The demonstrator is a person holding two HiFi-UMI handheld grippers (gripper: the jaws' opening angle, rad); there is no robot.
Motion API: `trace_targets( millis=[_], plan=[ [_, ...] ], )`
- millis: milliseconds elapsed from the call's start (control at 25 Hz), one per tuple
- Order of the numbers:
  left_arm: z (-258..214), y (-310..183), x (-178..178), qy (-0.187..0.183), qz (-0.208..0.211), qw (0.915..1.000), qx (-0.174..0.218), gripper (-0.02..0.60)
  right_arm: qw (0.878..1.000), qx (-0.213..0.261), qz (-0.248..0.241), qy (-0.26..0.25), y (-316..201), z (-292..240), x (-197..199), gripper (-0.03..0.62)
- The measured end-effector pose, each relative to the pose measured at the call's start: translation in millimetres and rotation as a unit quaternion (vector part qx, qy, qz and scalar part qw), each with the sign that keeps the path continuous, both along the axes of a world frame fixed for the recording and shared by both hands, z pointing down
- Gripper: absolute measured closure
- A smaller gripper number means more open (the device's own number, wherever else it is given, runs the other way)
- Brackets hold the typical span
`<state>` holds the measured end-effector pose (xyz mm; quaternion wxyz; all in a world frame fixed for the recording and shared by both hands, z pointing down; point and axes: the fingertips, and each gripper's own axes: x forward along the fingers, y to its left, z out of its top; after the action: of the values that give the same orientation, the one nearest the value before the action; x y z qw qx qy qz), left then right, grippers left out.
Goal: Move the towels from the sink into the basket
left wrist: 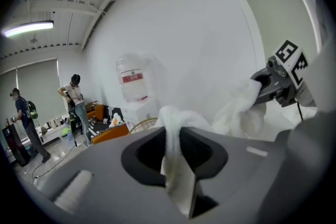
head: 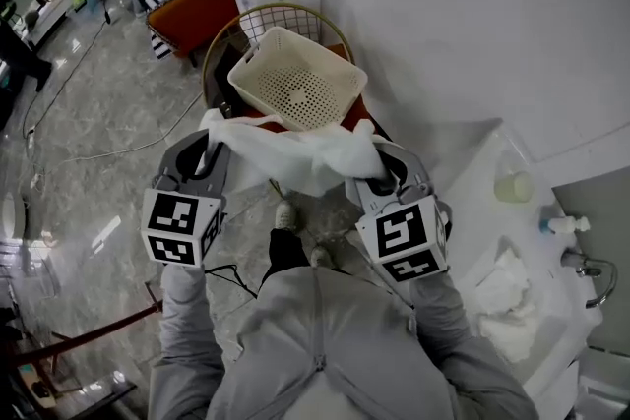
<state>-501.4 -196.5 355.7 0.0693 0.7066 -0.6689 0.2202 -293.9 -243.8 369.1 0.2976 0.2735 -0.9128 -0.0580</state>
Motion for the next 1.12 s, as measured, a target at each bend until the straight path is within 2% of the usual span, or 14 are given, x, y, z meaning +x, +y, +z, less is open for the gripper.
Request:
trace_targets(
  millis=[240, 560, 840, 1120],
  plan=[
    [13, -74, -20, 0.012, 0.051, 0.9986, -0.01, 0.448, 0.999, -0.005, 0.045, 0.012, -50, 9, -24, 0.507],
    [47, -183, -53, 0.02, 0.115, 0.9921, -0.045, 0.448, 0.993, -0.046, 0.101, 0.035, -126, 41, -70, 0.508],
    [97, -252, -74, 0.024, 0.14, 0.9857, -0.09, 0.448, 0.988, -0.075, 0.127, 0.054, -178, 85, -104, 0.508],
    [143, -289, -73, 0.017, 0.159, 0.9773, -0.139, 0.448, 0.983, -0.105, 0.134, 0.065, -210, 125, -119, 0.508]
  ],
)
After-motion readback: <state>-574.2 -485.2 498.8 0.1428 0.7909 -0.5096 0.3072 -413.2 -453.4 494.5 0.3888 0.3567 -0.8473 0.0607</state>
